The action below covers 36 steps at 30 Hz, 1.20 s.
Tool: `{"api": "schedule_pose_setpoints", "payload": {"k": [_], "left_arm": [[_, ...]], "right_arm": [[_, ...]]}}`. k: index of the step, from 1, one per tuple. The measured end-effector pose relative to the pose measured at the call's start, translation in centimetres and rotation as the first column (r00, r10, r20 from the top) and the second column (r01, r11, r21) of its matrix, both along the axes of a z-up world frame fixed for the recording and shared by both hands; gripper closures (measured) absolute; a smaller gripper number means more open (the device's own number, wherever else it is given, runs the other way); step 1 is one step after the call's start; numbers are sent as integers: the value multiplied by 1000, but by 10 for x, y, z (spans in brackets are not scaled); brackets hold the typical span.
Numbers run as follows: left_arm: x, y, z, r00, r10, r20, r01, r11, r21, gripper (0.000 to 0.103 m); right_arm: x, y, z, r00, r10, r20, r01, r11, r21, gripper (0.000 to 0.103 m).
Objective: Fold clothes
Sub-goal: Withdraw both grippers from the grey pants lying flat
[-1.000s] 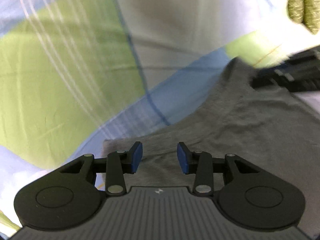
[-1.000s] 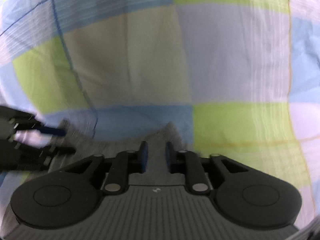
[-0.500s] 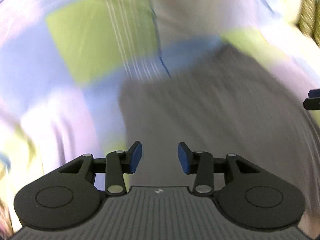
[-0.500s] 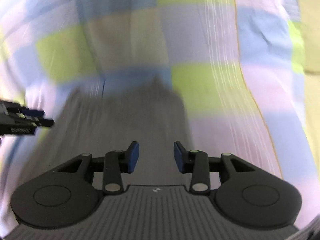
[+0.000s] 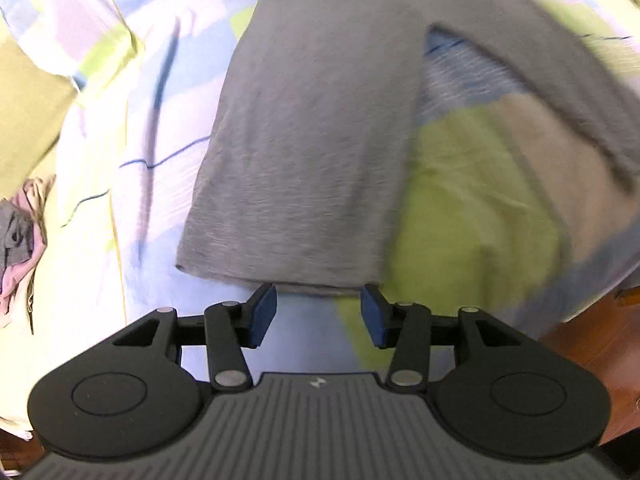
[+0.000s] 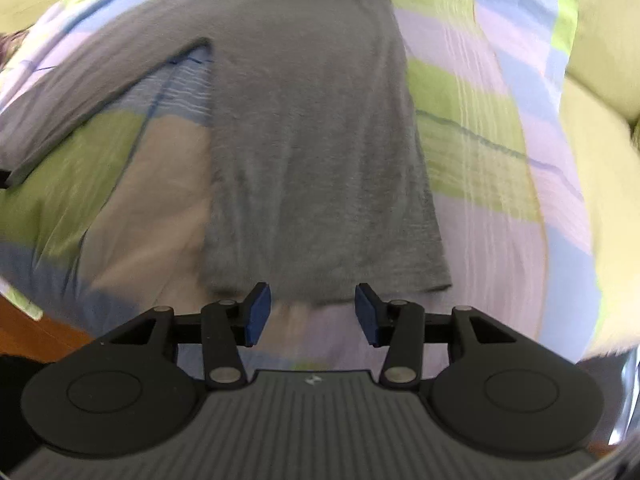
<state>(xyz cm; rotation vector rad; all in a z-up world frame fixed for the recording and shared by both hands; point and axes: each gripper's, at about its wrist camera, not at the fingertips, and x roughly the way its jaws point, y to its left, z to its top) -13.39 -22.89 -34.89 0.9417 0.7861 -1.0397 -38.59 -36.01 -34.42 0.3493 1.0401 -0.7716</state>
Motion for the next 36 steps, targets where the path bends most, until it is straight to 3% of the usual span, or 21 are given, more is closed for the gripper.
{"api": "schedule_pose_setpoints", "payload": {"k": [5, 8, 10, 13, 16, 21, 26, 30, 36], "left_arm": [[-44, -5, 13, 993, -109, 46, 112, 990, -79, 49], [-62, -24, 5, 990, -135, 39, 138, 987, -86, 48], [-68, -56, -18, 993, -114, 13, 115, 990, -83, 48], [-67, -68, -39, 998, -41, -52, 41, 999, -9, 48], [-69, -61, -31, 995, 20, -103, -17, 1000, 26, 47], [-75, -55, 15, 979, 148, -143, -134, 986, 102, 45], [-77, -35, 91, 954, 240, -177, -237, 971, 39, 36], [-81, -21, 145, 953, 259, -159, -267, 963, -33, 34], [-87, 5, 195, 953, 263, -148, -279, 955, -101, 31]], "right_arm": [[10, 39, 14, 979, 193, 59, -183, 972, -148, 62], [26, 33, 7, 970, 205, 131, -180, 967, -179, 69], [34, 15, -9, 973, 122, 197, -101, 988, -113, 68], [41, 5, -32, 978, 85, 190, -92, 995, 27, 67], [25, 25, -24, 972, 59, 226, -79, 993, 82, 66], [-4, 53, 24, 967, -94, 237, 72, 992, 101, 57], [-35, 69, 113, 908, -195, 372, 190, 981, 51, 41], [-40, 77, 166, 885, -182, 429, 207, 978, -12, 39], [-46, 92, 206, 884, -129, 449, 178, 982, -68, 36]]}}
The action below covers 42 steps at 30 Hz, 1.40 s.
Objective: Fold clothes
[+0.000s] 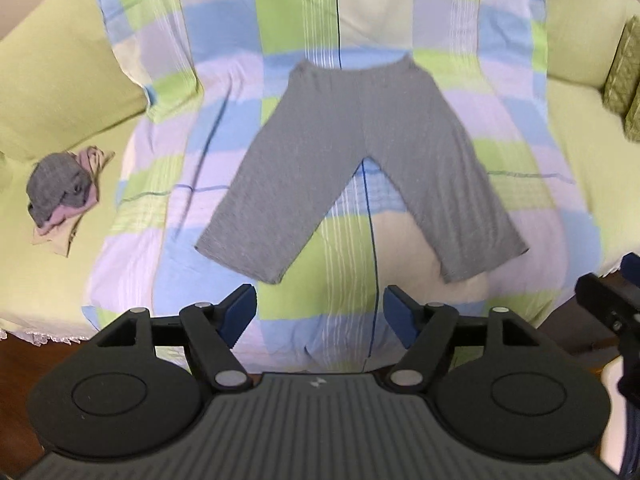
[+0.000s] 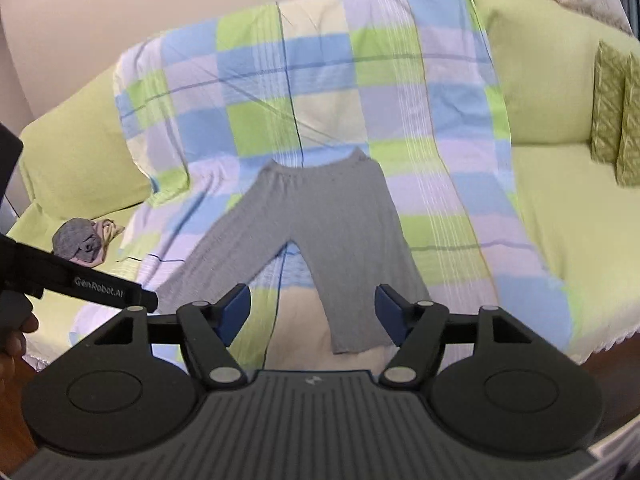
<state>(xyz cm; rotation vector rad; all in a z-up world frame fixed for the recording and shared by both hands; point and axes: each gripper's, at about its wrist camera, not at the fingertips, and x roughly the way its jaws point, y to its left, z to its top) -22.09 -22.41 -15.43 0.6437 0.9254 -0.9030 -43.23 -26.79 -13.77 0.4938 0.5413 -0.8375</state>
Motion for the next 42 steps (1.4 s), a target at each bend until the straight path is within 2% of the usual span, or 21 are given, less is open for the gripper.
{"api": "schedule_pose_setpoints", "payload": {"k": [7, 10, 14, 19, 21, 23, 25, 27, 28, 31, 32, 33, 36, 37, 40, 42], "left_arm": [[0, 3, 14, 1000, 22, -15, -22, 1000, 12, 31], [9, -5, 5, 999, 41, -28, -40, 999, 27, 28], [20, -21, -27, 996, 58, -63, -54, 996, 66, 27], [19, -52, -80, 995, 9, -95, 5, 990, 142, 28], [13, -71, -96, 994, -17, -110, 35, 986, 165, 28], [7, -84, -104, 992, -43, -119, 63, 983, 174, 28], [-10, -113, -116, 985, -130, -118, 149, 974, 171, 28], [-23, -134, -121, 984, -157, -85, 169, 972, 163, 28], [-27, -144, -125, 985, -156, -80, 167, 973, 157, 28], [-37, -170, -134, 989, -116, -90, 128, 982, 139, 28], [-43, -184, -140, 993, -75, -96, 87, 988, 129, 28], [-48, -192, -144, 994, -47, -98, 60, 990, 127, 28], [-68, -214, -161, 995, 58, -79, -49, 993, 111, 28], [-78, -223, -168, 993, 94, -72, -85, 989, 119, 28], [-103, -246, -184, 984, 169, -51, -161, 977, 138, 28], [-132, -267, -192, 984, 179, -18, -175, 974, 144, 28]], "right_arm": [[-3, 7, 21, 999, 41, -16, -41, 999, -3, 35], [4, -2, 22, 997, 69, -32, -69, 998, 11, 33], [17, -24, 7, 992, 118, -51, -116, 992, 40, 33], [21, -76, -19, 986, 159, -58, -148, 977, 156, 33], [19, -114, -33, 984, 160, -78, -139, 964, 225, 33], [14, -148, -46, 986, 146, -86, -117, 954, 276, 33], [8, -177, -53, 987, 132, -87, -100, 946, 309, 33], [2, -219, -61, 990, 108, -89, -70, 933, 353, 33], [1, -224, -62, 990, 111, -84, -73, 929, 363, 34], [3, -275, -76, 983, 176, -51, -135, 885, 446, 42], [9, -298, -88, 971, 234, -46, -182, 853, 489, 55], [16, -314, -101, 959, 281, -45, -217, 825, 521, 61], [33, -353, -136, 916, 400, -34, -301, 740, 601, 61], [45, -372, -166, 874, 484, -32, -344, 664, 664, 61], [58, -390, -207, 802, 597, -17, -393, 549, 738, 61], [62, -395, -222, 775, 632, 1, -406, 498, 766, 61]]}}
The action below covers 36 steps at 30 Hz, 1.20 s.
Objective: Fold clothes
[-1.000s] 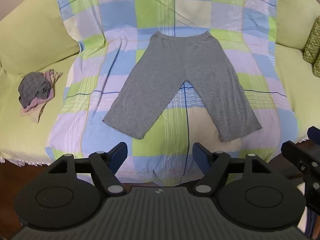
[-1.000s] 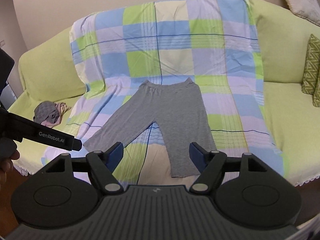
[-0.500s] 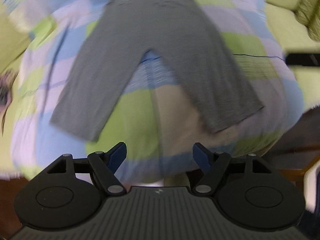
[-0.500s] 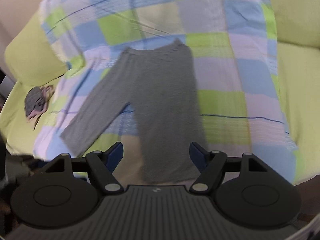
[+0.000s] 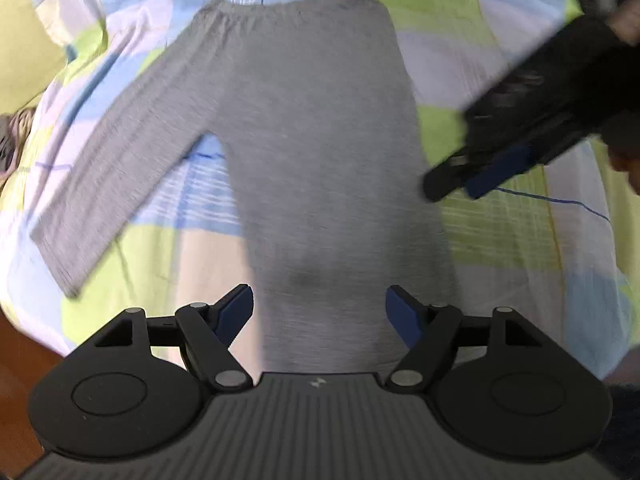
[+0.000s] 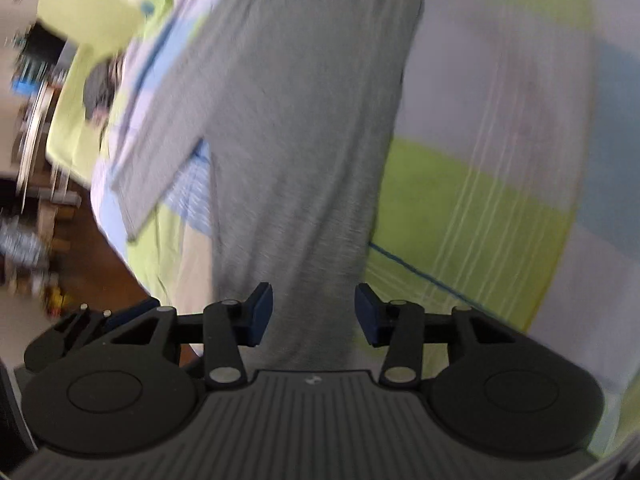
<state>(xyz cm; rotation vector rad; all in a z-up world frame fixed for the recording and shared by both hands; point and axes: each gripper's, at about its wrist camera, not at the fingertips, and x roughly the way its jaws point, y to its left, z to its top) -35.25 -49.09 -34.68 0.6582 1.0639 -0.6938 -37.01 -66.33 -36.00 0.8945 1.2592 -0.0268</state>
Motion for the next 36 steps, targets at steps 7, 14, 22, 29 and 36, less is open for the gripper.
{"api": "schedule_pose_setpoints", "payload": {"k": [7, 14, 22, 29, 36], "left_arm": [[-39, -52, -31, 997, -13, 80, 7, 997, 78, 29], [-32, -78, -56, 989, -10, 148, -8, 992, 125, 55], [-16, -61, -50, 977, 56, 207, -77, 992, 97, 103], [-7, -48, -44, 981, 81, 179, -101, 989, 105, 103], [3, -58, -49, 986, 116, 121, -130, 986, 106, 103]], "right_arm": [[21, 1, -44, 990, 140, -24, -137, 986, 94, 94], [40, -3, -31, 970, 237, 49, -242, 950, 197, 99], [56, -39, 1, 912, 392, 120, -403, 911, 84, 59], [68, -91, 41, 544, 838, 36, -562, 396, -726, 60], [65, -96, -2, -162, 916, -366, -312, -400, -862, 79]]}}
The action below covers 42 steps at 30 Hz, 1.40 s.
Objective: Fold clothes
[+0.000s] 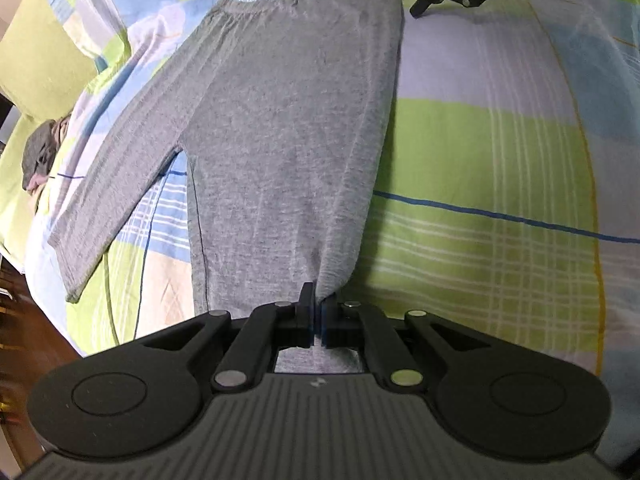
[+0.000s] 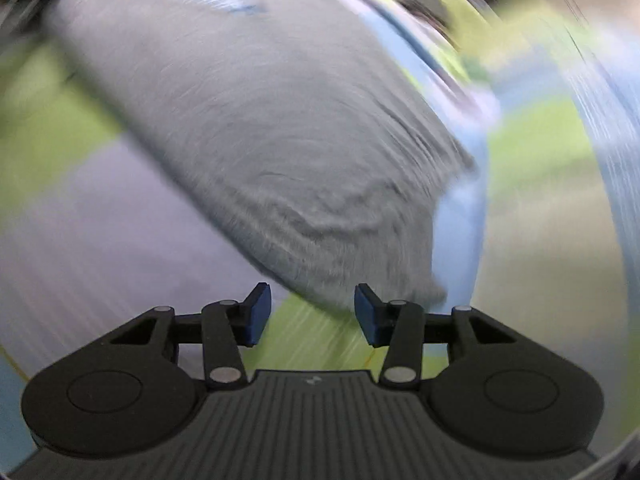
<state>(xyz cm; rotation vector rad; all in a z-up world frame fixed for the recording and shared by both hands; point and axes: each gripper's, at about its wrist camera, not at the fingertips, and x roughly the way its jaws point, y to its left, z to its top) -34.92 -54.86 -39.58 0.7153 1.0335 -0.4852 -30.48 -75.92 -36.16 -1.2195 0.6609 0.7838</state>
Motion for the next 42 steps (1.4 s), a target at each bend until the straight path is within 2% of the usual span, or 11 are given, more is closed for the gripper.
{"api": "schedule_pose_setpoints", "payload": {"k": [2, 7, 13, 21, 31, 33, 36, 38, 39, 40, 42], "left_arm": [[4, 1, 0, 1000, 9, -23, -10, 1000, -20, 103], [30, 25, 39, 999, 45, -15, -46, 996, -80, 103], [128, 79, 78, 991, 114, 63, -114, 993, -9, 103], [277, 131, 61, 993, 114, 43, -117, 991, 59, 103], [350, 155, 19, 984, 86, -158, -79, 996, 46, 101], [359, 163, 13, 972, 96, -212, -90, 995, 38, 96], [366, 178, 12, 958, 125, -259, -126, 992, 13, 84], [379, 195, 15, 935, 164, -314, -186, 982, -39, 83], [385, 202, 16, 926, 189, -326, -219, 974, -56, 83], [389, 206, 17, 922, 200, -332, -233, 971, -62, 83], [399, 215, 17, 912, 215, -350, -252, 966, -64, 80]], "right_arm": [[2, 12, -13, 996, 91, 1, -91, 994, -53, 103], [24, 27, 11, 998, 61, 7, -61, 998, -21, 103], [109, 58, 73, 999, -37, -5, 37, 995, 89, 103], [236, 114, 67, 977, -160, -144, 175, 980, 96, 103], [317, 145, 15, 919, -268, -290, 275, 961, -15, 98], [328, 146, 7, 923, -325, -205, 327, 945, -26, 66], [338, 143, 5, 912, -399, -92, 400, 916, -3, 61], [340, 138, 11, 859, -512, -2, 512, 858, 40, 61], [339, 137, 11, 853, -522, 4, 521, 852, 43, 60], [331, 131, 19, 801, -599, -2, 597, 798, 88, 60], [311, 125, 31, 763, -638, -104, 646, 744, 172, 60]]}}
